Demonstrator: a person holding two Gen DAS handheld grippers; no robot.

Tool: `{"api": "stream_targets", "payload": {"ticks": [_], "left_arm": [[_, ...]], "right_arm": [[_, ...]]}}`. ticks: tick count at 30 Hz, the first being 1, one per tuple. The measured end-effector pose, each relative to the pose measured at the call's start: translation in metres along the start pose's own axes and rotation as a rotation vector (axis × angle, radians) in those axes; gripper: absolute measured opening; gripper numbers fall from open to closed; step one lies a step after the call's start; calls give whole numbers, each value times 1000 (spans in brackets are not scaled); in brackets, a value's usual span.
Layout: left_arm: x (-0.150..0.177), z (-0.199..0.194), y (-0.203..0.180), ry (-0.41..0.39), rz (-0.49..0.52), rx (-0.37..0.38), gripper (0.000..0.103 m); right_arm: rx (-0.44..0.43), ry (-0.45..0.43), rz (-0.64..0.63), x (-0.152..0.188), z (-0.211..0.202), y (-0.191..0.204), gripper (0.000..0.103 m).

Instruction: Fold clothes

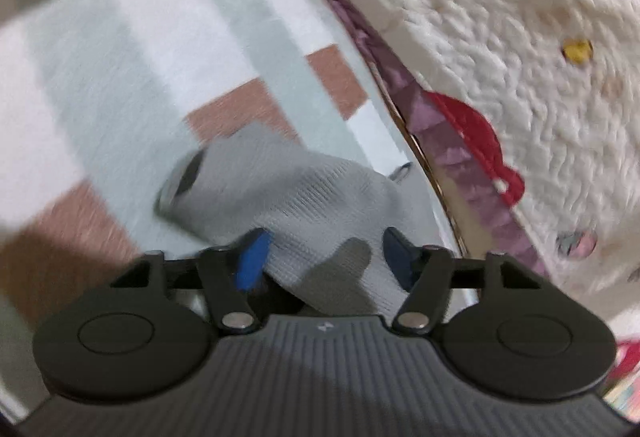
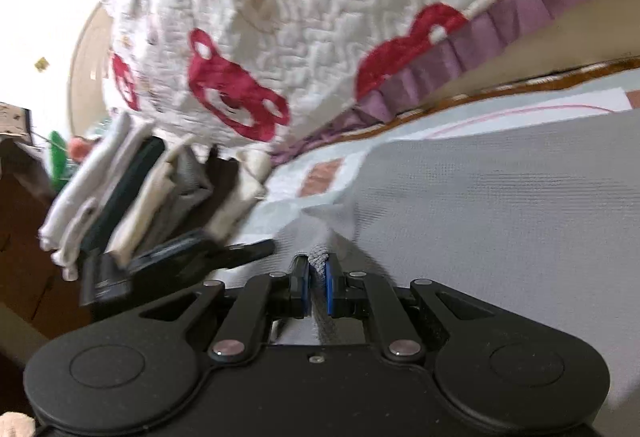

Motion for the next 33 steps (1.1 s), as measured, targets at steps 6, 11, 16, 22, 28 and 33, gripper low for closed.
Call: {"api": "stream_targets", "payload": {"ticks": [6,11,16,22,28,33], "left_arm": [[-22,-26,-36,-170,324,-112,0],[-9,-71,-16,-144,251,-101,4],[15,-34,18,146,-153,136,40],[45,-4,5,304,-336,353,59],[65,16,19,255,-602,476,65],[58,20,44,125,-706,390,65]], "right_arm": [[-18,36,-127,11,3,30,9],[28,52,-201,22,7,40,9],[61,33,-222,15,5,38,9],[39,-1,-196,14,-3,41,9],[-28,-1,-122,22,-6,39,9],[-25,33,-213,30,-7,56,9]]}}
Point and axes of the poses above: each gripper's, at about its wrist camera, not at the fingertips, and z roughly the way its jaws point, y to its left, x to its underside, the point moved 4 cm from there along z, roughly the way its jaws point, and after that the axes turned 4 degrees about y, right-handed, at the moved point
